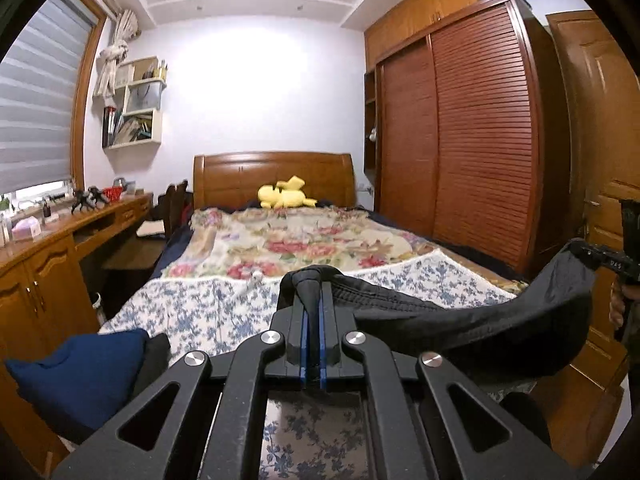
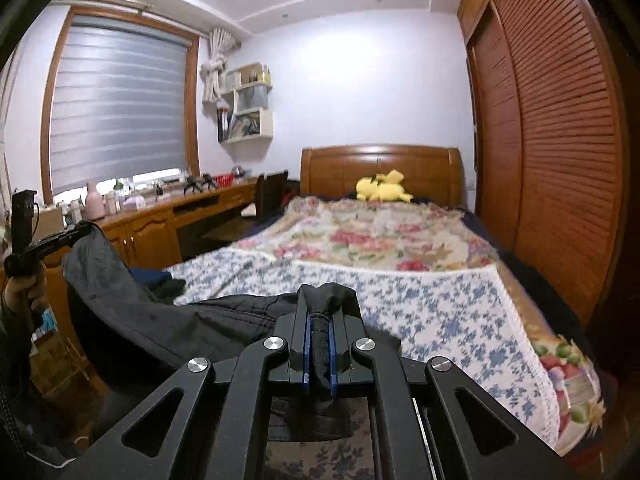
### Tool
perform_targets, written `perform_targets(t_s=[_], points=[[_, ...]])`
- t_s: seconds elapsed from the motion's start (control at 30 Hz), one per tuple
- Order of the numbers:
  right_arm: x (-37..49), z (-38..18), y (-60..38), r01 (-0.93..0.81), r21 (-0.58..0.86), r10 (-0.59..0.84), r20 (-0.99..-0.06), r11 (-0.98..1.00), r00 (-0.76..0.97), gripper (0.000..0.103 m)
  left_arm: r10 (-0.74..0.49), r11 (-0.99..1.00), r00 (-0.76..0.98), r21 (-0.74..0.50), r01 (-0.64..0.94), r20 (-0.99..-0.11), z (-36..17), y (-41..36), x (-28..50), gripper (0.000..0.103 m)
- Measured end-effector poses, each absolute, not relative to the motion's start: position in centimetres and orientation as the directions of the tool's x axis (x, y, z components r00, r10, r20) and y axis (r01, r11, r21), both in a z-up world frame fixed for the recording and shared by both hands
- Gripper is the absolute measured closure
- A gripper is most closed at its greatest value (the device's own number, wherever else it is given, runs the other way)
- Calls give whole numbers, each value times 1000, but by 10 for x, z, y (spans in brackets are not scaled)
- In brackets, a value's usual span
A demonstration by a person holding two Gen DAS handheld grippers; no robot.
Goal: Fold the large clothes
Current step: 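Lift the hem with both grippers and fold it toward the collar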
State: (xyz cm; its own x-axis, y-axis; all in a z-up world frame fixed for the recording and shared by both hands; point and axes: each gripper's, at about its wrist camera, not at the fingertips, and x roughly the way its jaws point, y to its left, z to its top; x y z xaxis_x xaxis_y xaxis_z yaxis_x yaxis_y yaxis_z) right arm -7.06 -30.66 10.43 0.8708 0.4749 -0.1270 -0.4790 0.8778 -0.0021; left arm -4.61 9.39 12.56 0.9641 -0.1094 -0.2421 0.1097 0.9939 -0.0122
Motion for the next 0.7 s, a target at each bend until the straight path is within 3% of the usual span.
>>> perform_targets(t_s=[0.13,0.5,0.7], points=[[-72,90,-307,-480,-11,474,-136,877,870,97,-108,994,958,-19,107,-265,117,96,-29,99],[26,16,-284,-465,31,449,-327,885,832,97,-81,995,891,-90,45,-447,30,116,53,99],[76,3,-273,-459,68,445,-399,886,802,97,-49,998,870,-63,21,-490,-1,109,65,99]])
